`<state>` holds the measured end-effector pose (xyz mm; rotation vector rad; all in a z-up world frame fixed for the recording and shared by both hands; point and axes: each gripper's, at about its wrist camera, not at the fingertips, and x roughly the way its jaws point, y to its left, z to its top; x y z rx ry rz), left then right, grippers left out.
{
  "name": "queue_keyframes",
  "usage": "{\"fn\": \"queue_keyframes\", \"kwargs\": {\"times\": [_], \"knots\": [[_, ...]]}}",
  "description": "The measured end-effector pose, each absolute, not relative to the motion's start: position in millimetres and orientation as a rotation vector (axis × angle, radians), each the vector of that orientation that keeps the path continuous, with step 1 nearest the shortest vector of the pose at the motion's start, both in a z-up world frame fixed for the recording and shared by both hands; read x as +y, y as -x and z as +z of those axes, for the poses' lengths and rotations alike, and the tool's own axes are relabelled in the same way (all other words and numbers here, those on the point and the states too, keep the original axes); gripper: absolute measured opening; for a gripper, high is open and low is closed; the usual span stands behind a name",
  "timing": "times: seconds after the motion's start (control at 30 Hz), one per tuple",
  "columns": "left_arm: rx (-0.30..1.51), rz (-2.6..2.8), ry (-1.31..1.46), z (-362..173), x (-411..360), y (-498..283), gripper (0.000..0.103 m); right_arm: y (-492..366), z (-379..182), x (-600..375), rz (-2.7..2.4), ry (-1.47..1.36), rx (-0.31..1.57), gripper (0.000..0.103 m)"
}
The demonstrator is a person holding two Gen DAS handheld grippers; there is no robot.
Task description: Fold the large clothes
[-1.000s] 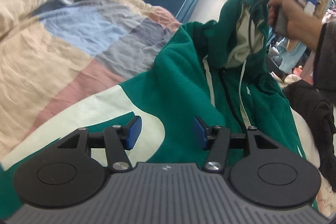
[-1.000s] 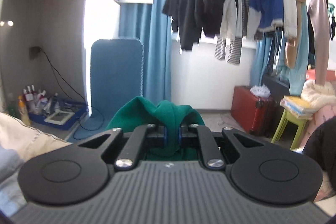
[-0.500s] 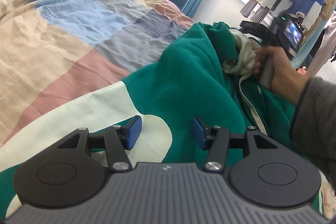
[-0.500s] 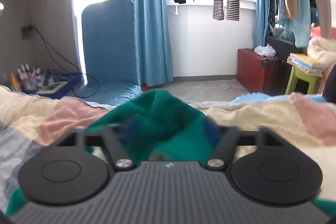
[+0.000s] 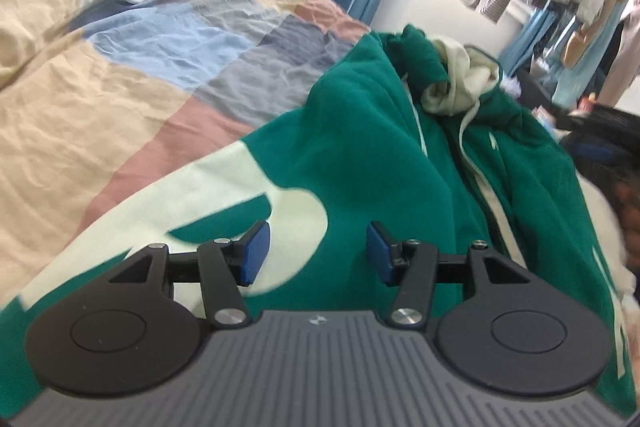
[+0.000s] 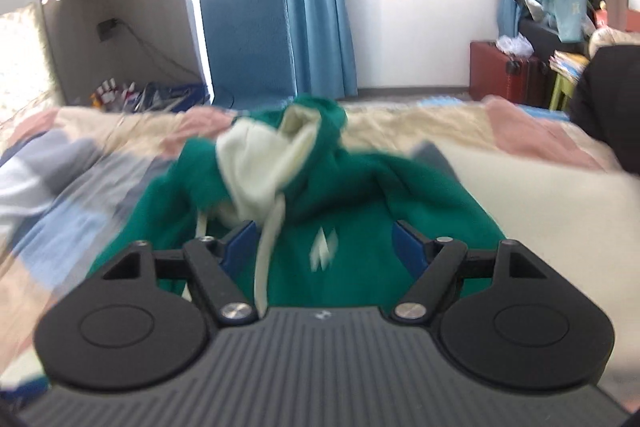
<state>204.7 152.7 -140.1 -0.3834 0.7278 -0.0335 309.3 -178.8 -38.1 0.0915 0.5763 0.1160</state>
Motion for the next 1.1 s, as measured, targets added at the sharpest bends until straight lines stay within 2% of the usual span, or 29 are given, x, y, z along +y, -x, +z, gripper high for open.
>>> {"fn": "queue_keyframes", "kwargs": {"times": [0.23,0.47,0.67,0.9,1.0,1.03,1.07,1.1], "knots": [[0.792,-0.043,0.306,-116,138,-156,0.06,-195,-45,-219,0.058,-0.056,0.721,0.076],[0.868,-0.044,0.278,-108,128,-125,0.064,-122,-68,-253,0.118,-0.175,0.862,0.077],[0.916,0.018,0.075,-118,113,-115,0.065,-94,-86,-230,0.226,-0.115,0.897,0.086],[0.908,0.112,-0.062,-127,104,-101,0.066,-88,-108,-204,0.215,0.128,0.889,0.087],[0.9,0.147,-0.082,-131,105,-102,0.068,-84,-115,-208,0.204,0.183,0.893,0.08],[0.895,0.158,-0.087,-131,105,-102,0.068,-85,-115,-209,0.196,0.19,0.894,0.075],[0.889,0.167,-0.095,-131,107,-103,0.066,-85,-113,-211,0.19,0.183,0.894,0.066],[0.882,0.179,-0.106,-130,108,-103,0.06,-86,-111,-214,0.184,0.169,0.894,0.057]]}}
